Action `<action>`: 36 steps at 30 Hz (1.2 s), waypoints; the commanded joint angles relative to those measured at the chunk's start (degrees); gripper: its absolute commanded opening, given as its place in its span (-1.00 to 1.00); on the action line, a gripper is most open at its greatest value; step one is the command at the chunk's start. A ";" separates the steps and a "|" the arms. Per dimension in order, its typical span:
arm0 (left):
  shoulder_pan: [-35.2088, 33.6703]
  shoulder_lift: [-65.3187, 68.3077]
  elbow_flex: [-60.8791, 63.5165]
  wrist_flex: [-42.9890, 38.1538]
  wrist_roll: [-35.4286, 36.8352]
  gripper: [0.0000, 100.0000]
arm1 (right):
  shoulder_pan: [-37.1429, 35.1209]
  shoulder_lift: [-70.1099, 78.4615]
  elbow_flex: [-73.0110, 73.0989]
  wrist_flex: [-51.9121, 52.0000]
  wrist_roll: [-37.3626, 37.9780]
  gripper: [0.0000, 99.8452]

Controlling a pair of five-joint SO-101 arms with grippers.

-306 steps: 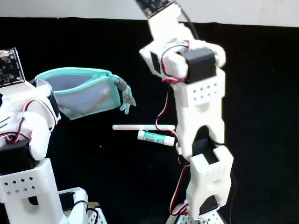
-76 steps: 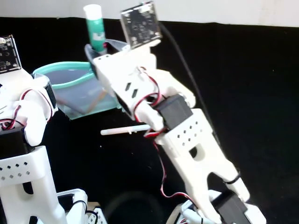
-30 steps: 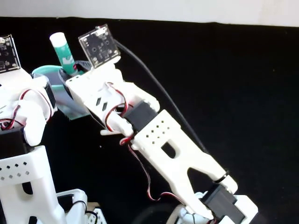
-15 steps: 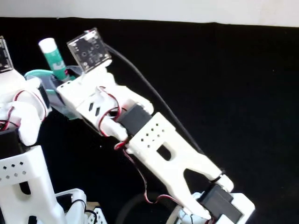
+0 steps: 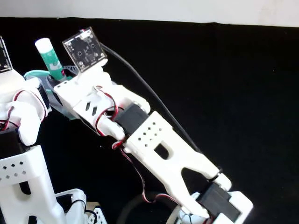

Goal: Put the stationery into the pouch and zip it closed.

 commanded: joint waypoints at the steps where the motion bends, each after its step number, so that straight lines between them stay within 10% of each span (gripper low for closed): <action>1: 0.57 3.12 0.66 0.88 -0.26 -0.99 | -0.66 -0.04 3.91 0.92 -0.18 -0.96; 22: 0.57 3.12 0.66 0.88 -0.26 -0.99 | -0.75 -0.31 5.76 0.75 6.77 -0.69; 36: 0.57 3.12 0.66 0.88 -0.26 -0.99 | -0.66 -0.48 5.67 1.01 6.59 -0.99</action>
